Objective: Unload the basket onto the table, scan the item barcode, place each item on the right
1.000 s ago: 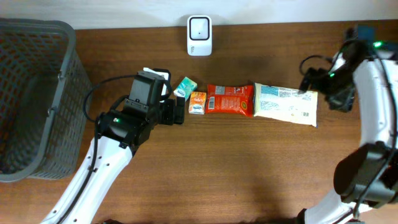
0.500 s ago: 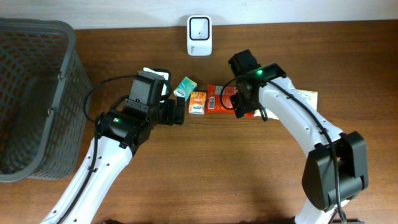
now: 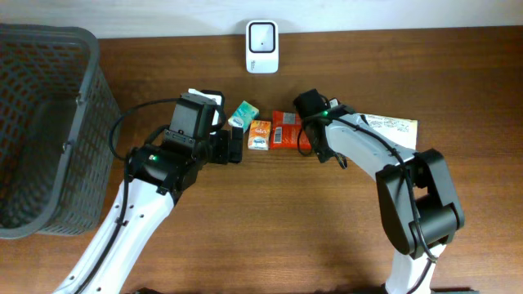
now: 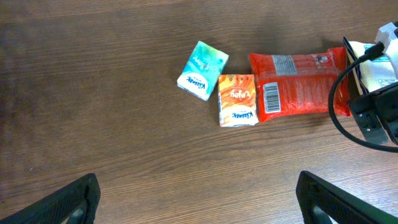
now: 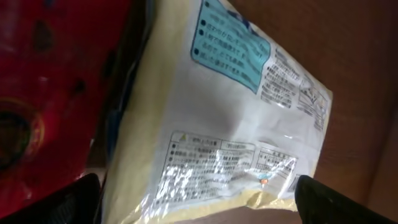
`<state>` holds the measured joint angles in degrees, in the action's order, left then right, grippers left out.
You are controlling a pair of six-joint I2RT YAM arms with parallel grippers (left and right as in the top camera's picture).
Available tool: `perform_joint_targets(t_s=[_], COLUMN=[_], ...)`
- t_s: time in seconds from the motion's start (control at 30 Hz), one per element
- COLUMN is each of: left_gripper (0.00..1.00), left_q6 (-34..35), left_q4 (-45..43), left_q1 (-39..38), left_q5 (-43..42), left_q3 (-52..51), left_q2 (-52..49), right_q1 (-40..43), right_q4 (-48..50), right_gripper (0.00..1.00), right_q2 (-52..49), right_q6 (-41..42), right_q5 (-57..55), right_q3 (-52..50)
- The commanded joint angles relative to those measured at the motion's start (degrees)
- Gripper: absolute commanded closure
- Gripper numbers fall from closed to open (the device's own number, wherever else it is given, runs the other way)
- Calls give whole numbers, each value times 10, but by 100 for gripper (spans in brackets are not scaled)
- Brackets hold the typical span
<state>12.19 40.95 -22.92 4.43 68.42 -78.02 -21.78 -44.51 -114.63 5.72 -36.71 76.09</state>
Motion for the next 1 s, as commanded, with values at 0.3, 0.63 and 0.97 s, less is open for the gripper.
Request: perform_joint_targets(t_s=[0.3, 0.63, 0.97], left_gripper=[1, 1, 1], left_q6=[1, 2, 2], left_q4=[-1, -1, -1], left_q1=[-2, -2, -2], left_q5=[-6, -6, -6], left_q3=[2, 2, 2], left_q2=[-1, -1, -1], right_q1=[67, 80, 132], right_q4=[116, 76, -158], right_gripper=[26, 96, 96], right_q2=[-13, 5, 40], right_q6=[1, 55, 83], right_q5=[30, 91, 361], right_q3=[-51, -12, 313])
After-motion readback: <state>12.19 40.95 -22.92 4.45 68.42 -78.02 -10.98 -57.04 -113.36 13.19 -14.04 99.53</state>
